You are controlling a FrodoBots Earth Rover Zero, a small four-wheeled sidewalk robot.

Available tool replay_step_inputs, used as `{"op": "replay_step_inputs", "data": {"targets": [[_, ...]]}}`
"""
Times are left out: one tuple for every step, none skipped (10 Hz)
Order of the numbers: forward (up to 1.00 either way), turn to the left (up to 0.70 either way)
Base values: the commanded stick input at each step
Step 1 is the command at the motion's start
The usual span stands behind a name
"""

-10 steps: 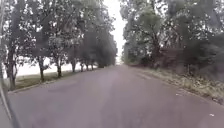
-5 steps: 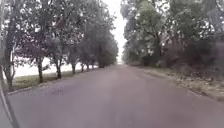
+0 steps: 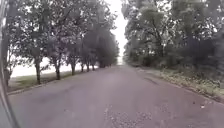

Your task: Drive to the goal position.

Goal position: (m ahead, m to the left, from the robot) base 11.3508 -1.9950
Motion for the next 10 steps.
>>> {"op": "replay_step_inputs", "data": {"targets": [[0.70,0.00],[0.70,0.00],[0.70,0.00],[0.70,0.00],[0.70,0.00],[0.70,0.00],[0.70,0.00],[0.70,0.00],[0.70,0.00],[0.70,0.00]]}}
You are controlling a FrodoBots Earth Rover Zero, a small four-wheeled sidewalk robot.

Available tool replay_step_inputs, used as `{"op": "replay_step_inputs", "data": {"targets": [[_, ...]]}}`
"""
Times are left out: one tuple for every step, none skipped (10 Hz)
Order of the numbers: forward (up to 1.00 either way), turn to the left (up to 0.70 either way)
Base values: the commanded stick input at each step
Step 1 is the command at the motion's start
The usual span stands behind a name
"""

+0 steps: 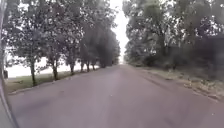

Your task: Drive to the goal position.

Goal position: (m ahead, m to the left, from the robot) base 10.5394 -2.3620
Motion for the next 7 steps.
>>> {"op": "replay_step_inputs", "data": {"targets": [[0.70,0.00],[0.70,0.00],[0.70,0.00],[0.70,0.00],[0.70,0.00],[0.70,-0.02],[0.70,-0.03]]}}
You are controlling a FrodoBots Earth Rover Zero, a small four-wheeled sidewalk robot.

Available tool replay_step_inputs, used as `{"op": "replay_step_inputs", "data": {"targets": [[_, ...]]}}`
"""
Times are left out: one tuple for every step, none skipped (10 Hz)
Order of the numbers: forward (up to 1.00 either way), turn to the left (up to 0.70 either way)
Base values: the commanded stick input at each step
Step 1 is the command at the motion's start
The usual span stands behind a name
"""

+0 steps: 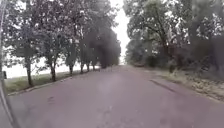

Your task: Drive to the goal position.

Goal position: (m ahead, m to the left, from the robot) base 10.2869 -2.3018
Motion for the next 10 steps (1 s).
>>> {"op": "replay_step_inputs", "data": {"targets": [[0.70,-0.03],[0.70,-0.03],[0.70,-0.03],[0.70,0.00],[0.70,-0.01],[0.70,-0.19],[0.70,-0.35],[0.70,-0.35],[0.70,-0.32],[0.70,-0.22]]}}
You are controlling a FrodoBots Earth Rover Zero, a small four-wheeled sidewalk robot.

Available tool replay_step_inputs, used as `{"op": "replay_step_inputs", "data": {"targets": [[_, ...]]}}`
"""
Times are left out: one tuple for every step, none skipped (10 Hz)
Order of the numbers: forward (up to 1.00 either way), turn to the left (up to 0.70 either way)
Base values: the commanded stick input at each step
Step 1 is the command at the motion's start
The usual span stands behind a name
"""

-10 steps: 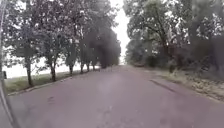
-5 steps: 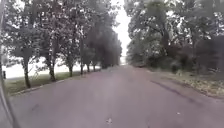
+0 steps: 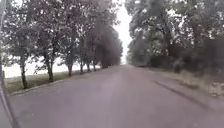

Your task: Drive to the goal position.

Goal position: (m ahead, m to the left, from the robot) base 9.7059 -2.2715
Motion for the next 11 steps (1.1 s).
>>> {"op": "replay_step_inputs", "data": {"targets": [[0.70,-0.11],[0.70,-0.01],[0.70,0.00],[0.70,0.00],[0.70,0.00],[0.70,0.00],[0.70,0.00],[0.70,0.00],[0.70,0.00],[0.70,0.00],[0.70,0.00]]}}
